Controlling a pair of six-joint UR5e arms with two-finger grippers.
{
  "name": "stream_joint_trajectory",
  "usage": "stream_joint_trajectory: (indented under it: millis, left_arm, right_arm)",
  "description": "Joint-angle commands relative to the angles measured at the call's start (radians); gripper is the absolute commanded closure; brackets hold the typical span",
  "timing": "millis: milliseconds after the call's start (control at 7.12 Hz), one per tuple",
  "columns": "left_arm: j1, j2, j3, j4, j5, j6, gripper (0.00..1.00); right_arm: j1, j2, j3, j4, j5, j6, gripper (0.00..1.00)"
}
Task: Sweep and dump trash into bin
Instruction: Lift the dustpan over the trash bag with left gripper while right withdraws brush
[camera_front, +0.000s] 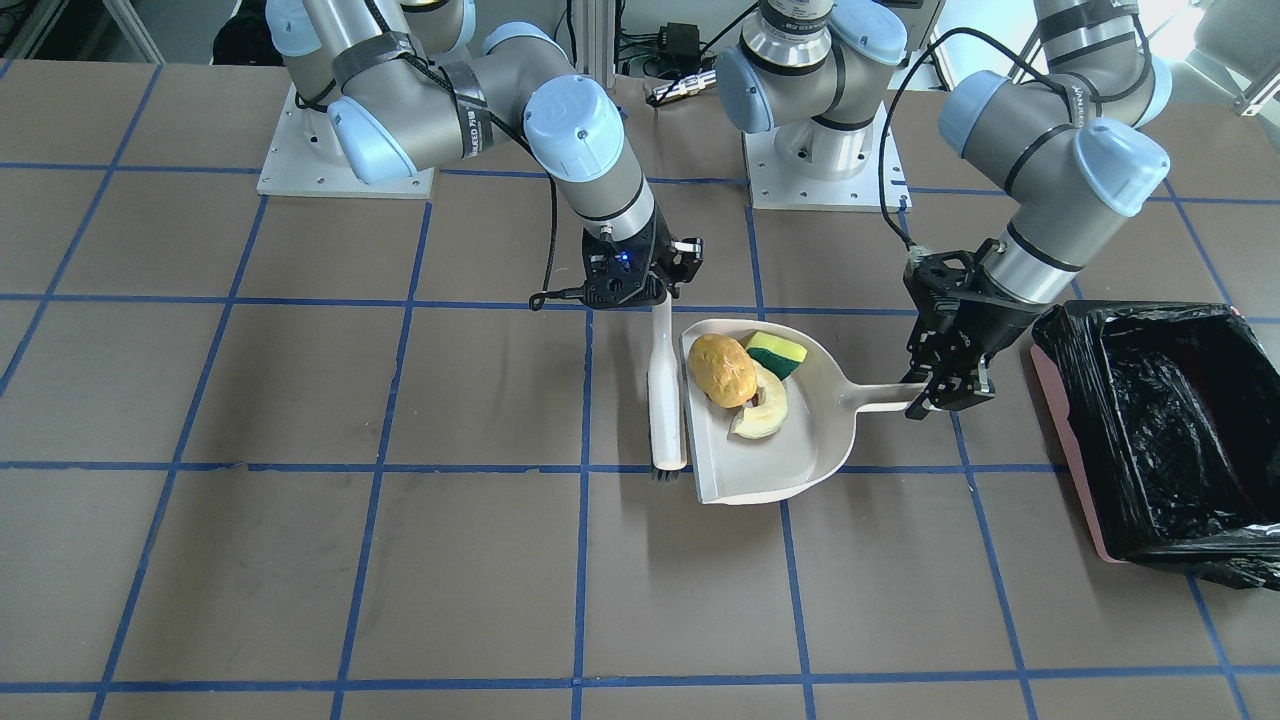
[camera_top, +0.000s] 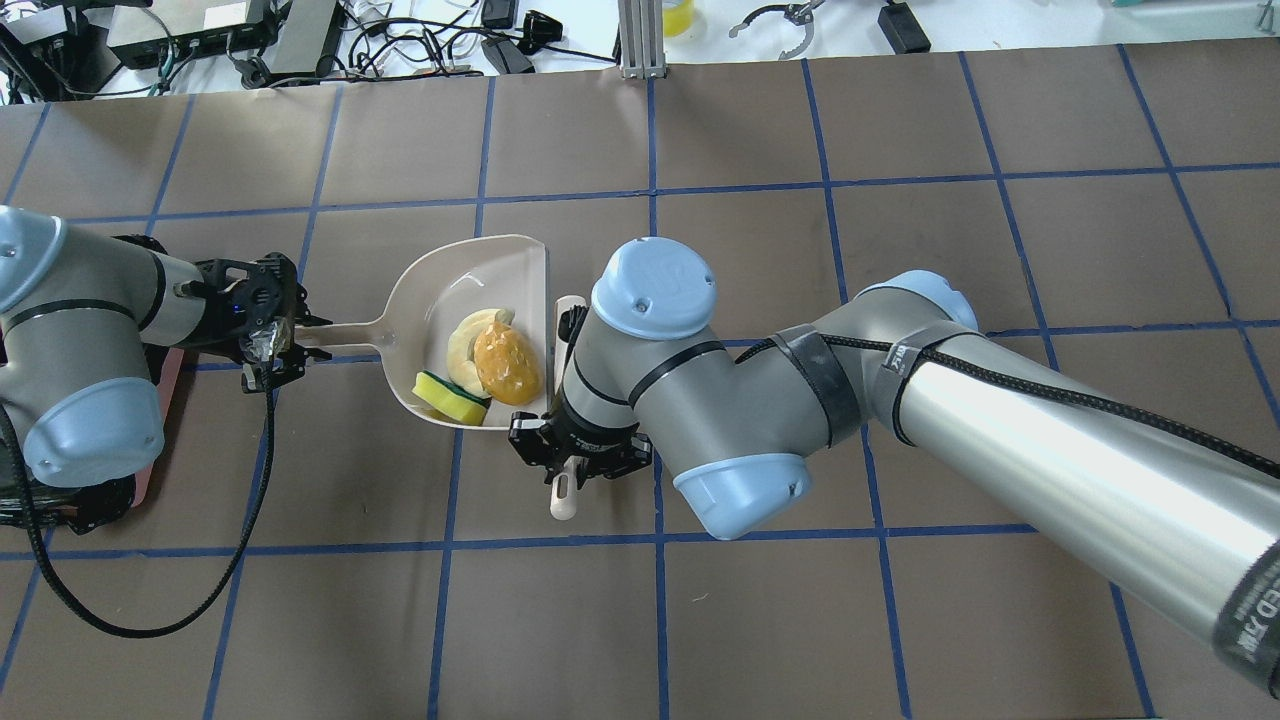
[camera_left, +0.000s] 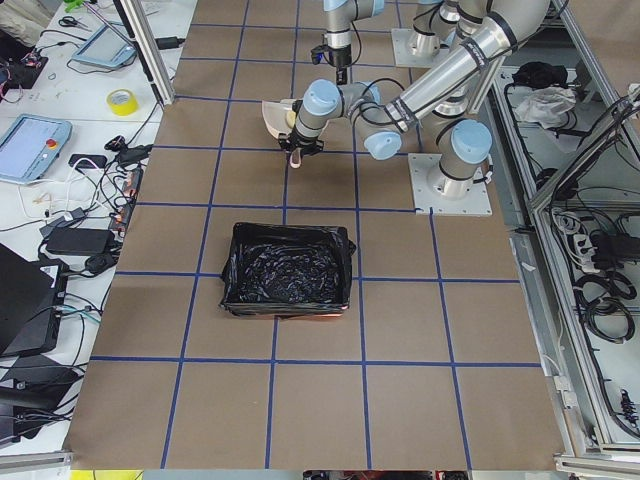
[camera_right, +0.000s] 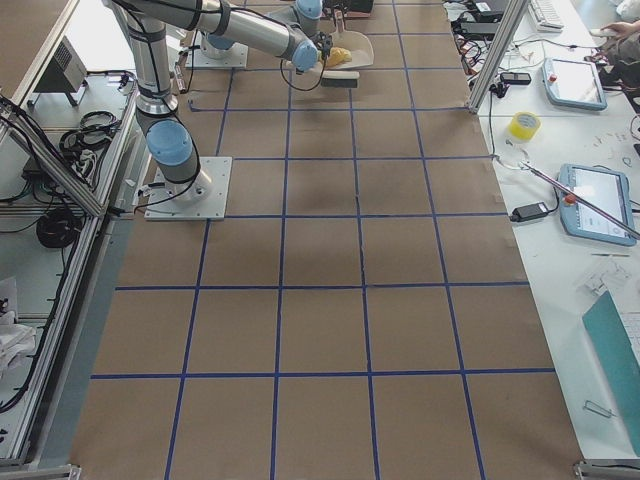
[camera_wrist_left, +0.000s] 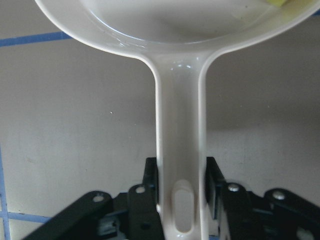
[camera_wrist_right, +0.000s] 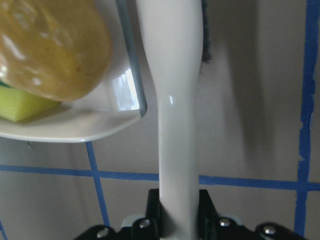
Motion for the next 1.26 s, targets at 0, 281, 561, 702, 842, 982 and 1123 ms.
stream_joint_trajectory:
  millis: [0, 281, 561, 702, 842, 982, 1123]
  left_arm:
    - [0.082, 0.0, 0.012, -0.089, -0.248, -0.037, 1.0]
    - [0.148, 0.0, 0.134, -0.295, -0.357, -0.1, 1.0]
    - [0.217, -0.005, 0.352, -0.62, -0.351, -0.039, 1.0]
    - [0.283, -0.008, 0.43, -0.76, -0.34, 0.036, 1.0]
    - [0.396, -0.015, 0.466, -0.836, -0.296, 0.121, 1.0]
    - [0.486, -0.02, 0.474, -0.844, -0.253, 0.171, 1.0]
    - [0.562, -0.037, 0.521, -0.841, -0.193, 0.223, 1.0]
  right_arm:
    - [-0.086, -0.026, -0.003, 0.069, -0.004, -0.11, 1.0]
    - [-0.236, -0.075, -0.003, 0.193, -0.018, -0.29, 1.0]
    - [-0.399, -0.087, 0.0, 0.271, -0.118, -0.503, 1.0]
    - [-0.506, -0.084, 0.0, 0.287, -0.122, -0.631, 1.0]
    - [-0.633, -0.075, -0.013, 0.282, -0.144, -0.771, 1.0]
    - [-0.767, -0.067, -0.03, 0.285, -0.158, -0.895, 1.0]
    - [-0.889, -0.04, -0.061, 0.292, -0.155, -1.01, 1.0]
